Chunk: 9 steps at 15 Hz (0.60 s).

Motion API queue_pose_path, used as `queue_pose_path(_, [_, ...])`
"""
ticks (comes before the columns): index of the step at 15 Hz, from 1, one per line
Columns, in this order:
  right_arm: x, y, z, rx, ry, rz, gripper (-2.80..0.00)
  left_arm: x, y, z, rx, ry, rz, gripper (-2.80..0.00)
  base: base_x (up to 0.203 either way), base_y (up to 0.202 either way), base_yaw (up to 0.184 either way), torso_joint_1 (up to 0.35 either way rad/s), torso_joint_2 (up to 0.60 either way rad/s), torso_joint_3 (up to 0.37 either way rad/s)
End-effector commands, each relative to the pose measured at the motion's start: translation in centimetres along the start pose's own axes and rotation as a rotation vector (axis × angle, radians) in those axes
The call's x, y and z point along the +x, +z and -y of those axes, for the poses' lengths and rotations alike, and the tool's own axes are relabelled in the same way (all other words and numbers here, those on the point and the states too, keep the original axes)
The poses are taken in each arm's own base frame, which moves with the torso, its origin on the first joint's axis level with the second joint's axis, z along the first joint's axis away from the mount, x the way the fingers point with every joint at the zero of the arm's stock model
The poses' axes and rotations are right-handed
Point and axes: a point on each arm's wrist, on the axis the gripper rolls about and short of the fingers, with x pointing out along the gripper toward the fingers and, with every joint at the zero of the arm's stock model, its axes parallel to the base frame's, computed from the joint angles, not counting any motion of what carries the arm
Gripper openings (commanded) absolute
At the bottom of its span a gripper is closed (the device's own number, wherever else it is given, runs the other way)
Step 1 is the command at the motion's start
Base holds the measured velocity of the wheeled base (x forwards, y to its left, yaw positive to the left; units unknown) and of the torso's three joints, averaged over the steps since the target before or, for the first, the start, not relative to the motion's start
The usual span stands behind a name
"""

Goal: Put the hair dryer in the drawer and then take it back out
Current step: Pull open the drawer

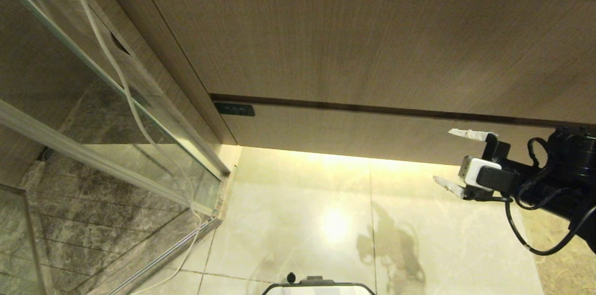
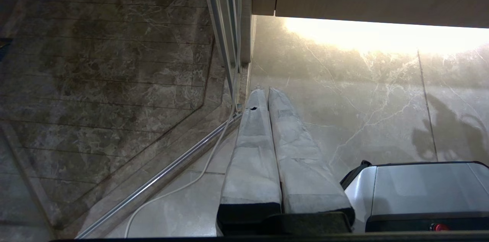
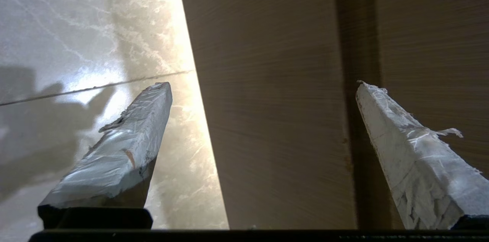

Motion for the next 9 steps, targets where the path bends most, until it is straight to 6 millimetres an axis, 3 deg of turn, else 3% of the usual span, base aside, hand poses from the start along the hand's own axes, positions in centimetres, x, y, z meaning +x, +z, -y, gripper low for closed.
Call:
queue_pose_path(1, [1.3, -0.7, 0.4, -0.001, 0.005, -0.010, 0.00, 0.0, 0.0, 0.0, 0.000, 0.000, 0.000, -2.80, 0.000, 0.000, 0.000, 0.000, 0.00, 0.000])
queue_pose_path(9, [4.1, -2.4, 1.8, 0.010, -0.012, -0.073, 0.00, 0.0, 0.0, 0.0, 0.000, 0.000, 0.000, -2.80, 0.000, 0.000, 0.000, 0.000, 0.00, 0.000])
